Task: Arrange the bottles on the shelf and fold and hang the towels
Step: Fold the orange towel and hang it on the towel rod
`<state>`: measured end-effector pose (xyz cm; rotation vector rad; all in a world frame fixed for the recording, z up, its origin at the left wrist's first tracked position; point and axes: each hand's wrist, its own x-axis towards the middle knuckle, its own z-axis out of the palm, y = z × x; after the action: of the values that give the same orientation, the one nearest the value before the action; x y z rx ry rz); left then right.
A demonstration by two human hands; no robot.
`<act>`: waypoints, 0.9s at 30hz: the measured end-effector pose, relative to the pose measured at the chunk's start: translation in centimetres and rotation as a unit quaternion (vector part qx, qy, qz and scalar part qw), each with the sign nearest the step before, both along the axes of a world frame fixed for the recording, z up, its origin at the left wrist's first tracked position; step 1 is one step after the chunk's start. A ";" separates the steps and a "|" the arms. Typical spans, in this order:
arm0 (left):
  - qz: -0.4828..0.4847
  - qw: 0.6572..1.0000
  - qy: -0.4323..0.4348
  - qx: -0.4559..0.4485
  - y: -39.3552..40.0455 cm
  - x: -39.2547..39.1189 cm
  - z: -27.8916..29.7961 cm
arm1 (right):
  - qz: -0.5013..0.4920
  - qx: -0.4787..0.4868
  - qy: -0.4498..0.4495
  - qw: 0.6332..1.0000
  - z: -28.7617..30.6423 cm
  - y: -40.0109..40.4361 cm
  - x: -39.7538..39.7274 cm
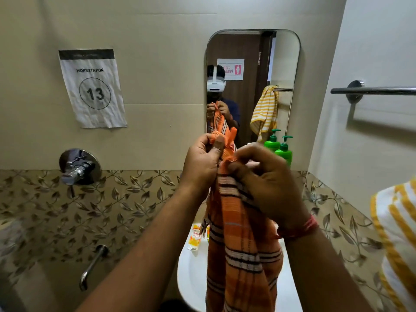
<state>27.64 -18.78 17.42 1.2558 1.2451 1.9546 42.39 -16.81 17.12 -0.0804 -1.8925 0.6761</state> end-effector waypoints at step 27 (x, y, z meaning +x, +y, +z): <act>0.003 0.995 -0.090 0.031 -1.6 -0.6 -0.1 | -0.024 -0.164 -0.124 0.978 -1.5 1.8 -0.3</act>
<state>27.05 -20.40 17.34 1.0789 1.1089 2.0746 42.10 -15.03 15.65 -0.4382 -1.9904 0.9768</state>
